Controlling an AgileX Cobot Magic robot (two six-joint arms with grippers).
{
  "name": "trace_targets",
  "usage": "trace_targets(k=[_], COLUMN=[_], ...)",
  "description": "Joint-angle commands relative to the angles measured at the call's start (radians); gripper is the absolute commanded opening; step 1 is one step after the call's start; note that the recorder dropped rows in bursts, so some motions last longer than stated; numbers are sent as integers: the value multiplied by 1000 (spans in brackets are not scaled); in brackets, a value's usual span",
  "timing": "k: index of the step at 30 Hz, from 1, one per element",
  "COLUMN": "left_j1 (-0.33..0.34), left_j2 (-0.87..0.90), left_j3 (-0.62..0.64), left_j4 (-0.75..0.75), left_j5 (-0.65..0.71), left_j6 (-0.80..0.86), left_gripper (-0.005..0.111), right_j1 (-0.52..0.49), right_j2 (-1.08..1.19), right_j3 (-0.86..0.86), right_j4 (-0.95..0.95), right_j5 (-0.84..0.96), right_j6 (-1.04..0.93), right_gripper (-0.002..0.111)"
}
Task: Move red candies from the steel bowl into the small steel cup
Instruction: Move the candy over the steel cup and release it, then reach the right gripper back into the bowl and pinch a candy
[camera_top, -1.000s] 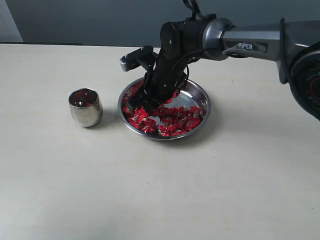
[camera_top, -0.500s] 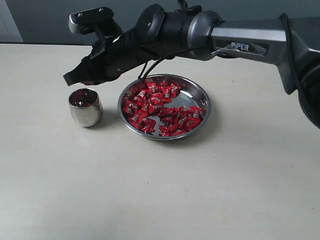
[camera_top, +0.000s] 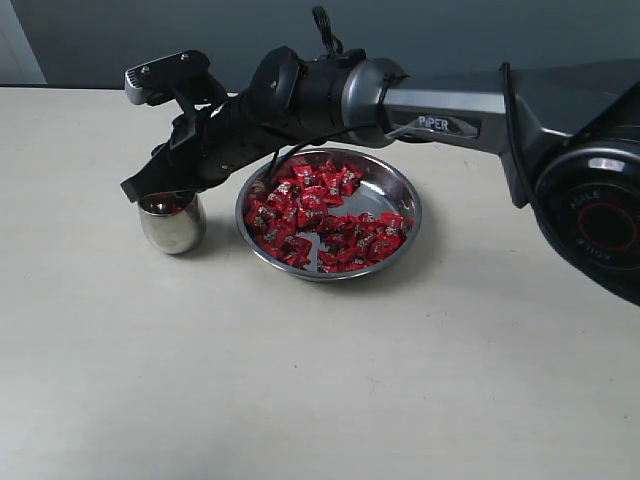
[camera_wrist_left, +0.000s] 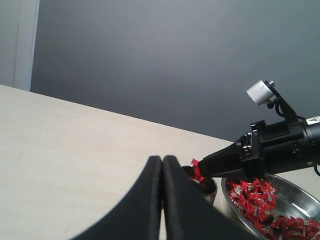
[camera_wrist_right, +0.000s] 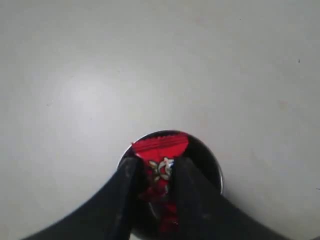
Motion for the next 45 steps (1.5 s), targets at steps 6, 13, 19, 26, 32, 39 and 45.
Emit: trace_targets(k=[6,13,19,26,32,39,45], left_j1=[1,1,1,1,1,1,1], left_j2=[-5,-5,-5,-5,-5,-5,-5], left_j3=[4,4,4,4,4,4,4], left_j4=[-10,-10,-10,-10,-10,-10,-10], left_j5=[-4,-4,-4,-4,-4,-4,-4], left_j6=[-1,-1,-1,-1,-1,-1,-1], left_gripper=[0,0,0,0,0,0,0], right_j1=[-1,-49,-123,-146,-146,-146,-146], right_j2=[-6,-52,-58,-16,15,52,67], right_j3=[-8,-8,-8,-8,-8,-8,-8], right_j4=[-29,-282,-564,-669,-671,-683,-686], right_j5=[20,56,240,368,365,359,344], right_j6=[-6,220,469,494,494,496,496], right_gripper=[43,43,41,41,41,41,41])
